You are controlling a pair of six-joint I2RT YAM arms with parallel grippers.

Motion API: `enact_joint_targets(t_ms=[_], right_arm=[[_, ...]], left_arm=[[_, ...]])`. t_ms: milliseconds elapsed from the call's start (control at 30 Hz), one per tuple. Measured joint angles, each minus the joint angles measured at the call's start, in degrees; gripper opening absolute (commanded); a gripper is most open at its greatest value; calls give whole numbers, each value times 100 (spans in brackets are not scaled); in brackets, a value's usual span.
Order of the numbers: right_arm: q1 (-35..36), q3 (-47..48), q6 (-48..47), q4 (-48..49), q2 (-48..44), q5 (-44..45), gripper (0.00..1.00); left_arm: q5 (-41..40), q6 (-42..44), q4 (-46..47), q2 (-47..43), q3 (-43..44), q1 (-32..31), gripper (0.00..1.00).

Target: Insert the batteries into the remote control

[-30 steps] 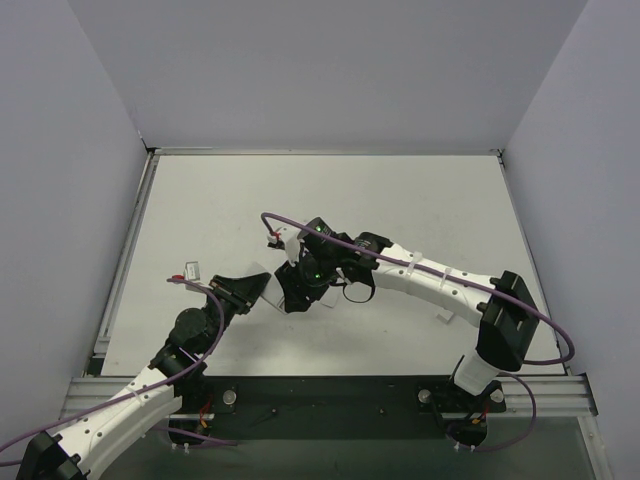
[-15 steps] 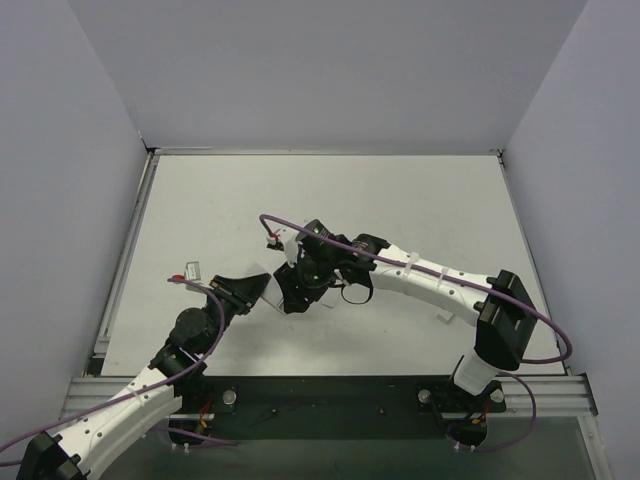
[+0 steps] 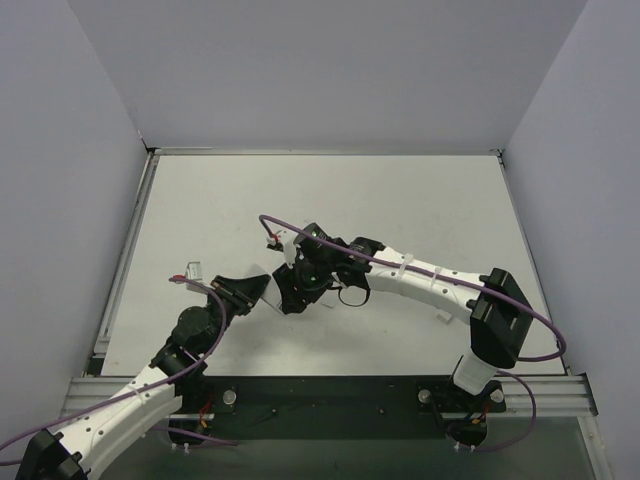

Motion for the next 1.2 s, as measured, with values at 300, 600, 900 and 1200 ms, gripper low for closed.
enact_joint_targets(t_ms=[300,600,900,1200], right_arm=[[4,-380,350,507,2,59,14],[-55,-527,358,778,-22,-190,30],[-374,-817,684,1303,-341,-798,41],[-422,-855,767,1410,-459,-901,41]], left_arm=[[-20,33,28,173,-46,0,0],[-94,79,26,-11,-136,-2,0],[-63,11,76,-461,-177,-31,0],[-31,-57,376,-398,-177,-46,0]])
